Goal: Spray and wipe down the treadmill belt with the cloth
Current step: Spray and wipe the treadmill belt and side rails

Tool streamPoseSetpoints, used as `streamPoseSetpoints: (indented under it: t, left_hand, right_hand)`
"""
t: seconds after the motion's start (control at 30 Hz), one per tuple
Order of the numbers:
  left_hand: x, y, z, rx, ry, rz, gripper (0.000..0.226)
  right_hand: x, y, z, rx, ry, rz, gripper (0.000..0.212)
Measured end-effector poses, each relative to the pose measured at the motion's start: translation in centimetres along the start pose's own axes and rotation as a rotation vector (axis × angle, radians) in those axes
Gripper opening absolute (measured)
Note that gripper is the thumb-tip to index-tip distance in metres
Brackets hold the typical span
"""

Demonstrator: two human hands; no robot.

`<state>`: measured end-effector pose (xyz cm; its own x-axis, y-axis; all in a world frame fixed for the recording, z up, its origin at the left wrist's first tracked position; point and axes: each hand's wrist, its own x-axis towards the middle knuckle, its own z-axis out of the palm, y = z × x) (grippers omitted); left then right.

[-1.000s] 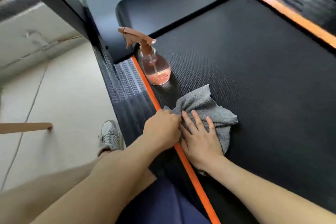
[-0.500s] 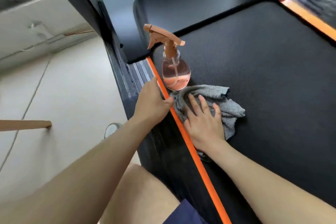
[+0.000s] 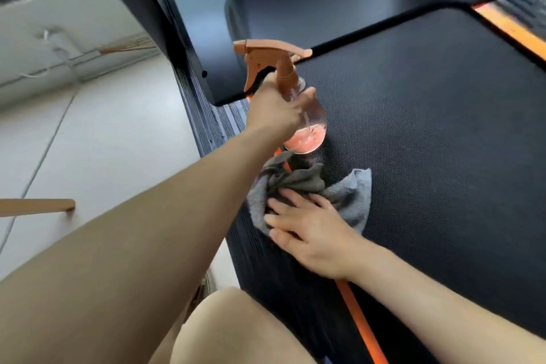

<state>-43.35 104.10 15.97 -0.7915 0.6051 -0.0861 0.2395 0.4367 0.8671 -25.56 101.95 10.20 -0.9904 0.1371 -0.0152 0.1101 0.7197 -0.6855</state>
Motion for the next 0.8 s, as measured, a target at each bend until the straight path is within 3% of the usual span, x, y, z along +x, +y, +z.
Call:
streamPoseSetpoints:
  t: [0.07, 0.17, 0.23, 0.3, 0.4, 0.5, 0.67, 0.8]
  left_hand:
    - [0.5, -0.1, -0.9, -0.026, 0.051, 0.034, 0.024]
    - [0.9, 0.3, -2.2, 0.012, 0.122, 0.089, 0.036]
    - [1.0, 1.1, -3.0, 0.044, 0.168, 0.135, 0.039]
    - [1.4, 2.2, -3.5, 0.036, 0.205, 0.174, 0.038]
    - [2.0, 3.5, -4.0, 0.032, 0.215, 0.225, 0.039]
    - [2.0, 3.9, -3.9, 0.061, 0.218, 0.281, 0.039]
    - [1.2, 3.4, -2.6, 0.093, 0.163, 0.301, 0.032]
    - [-0.1, 2.1, -0.8, 0.104, 0.092, 0.243, 0.031]
  right_hand:
    - [2.6, 0.3, 1.6, -0.326, -0.087, -0.048, 0.059]
    - [8.4, -0.1, 0.3, -0.366, -0.125, 0.059, 0.066]
    - [11.6, -0.9, -0.7, -0.409, -0.050, 0.043, 0.070]
    - [14.5, -1.1, -0.9, -0.569, -0.127, 0.091, 0.060]
    - [16.9, -1.2, -0.4, -0.596, -0.050, 0.104, 0.049]
    - [15.6, 1.8, -1.0, -0.464, 0.039, 0.155, 0.062]
    - [9.4, 8.9, -4.5, -0.434, 0.154, 0.383, 0.051]
    - [2.3, 13.0, -8.1, -0.578, 0.144, 0.543, 0.050]
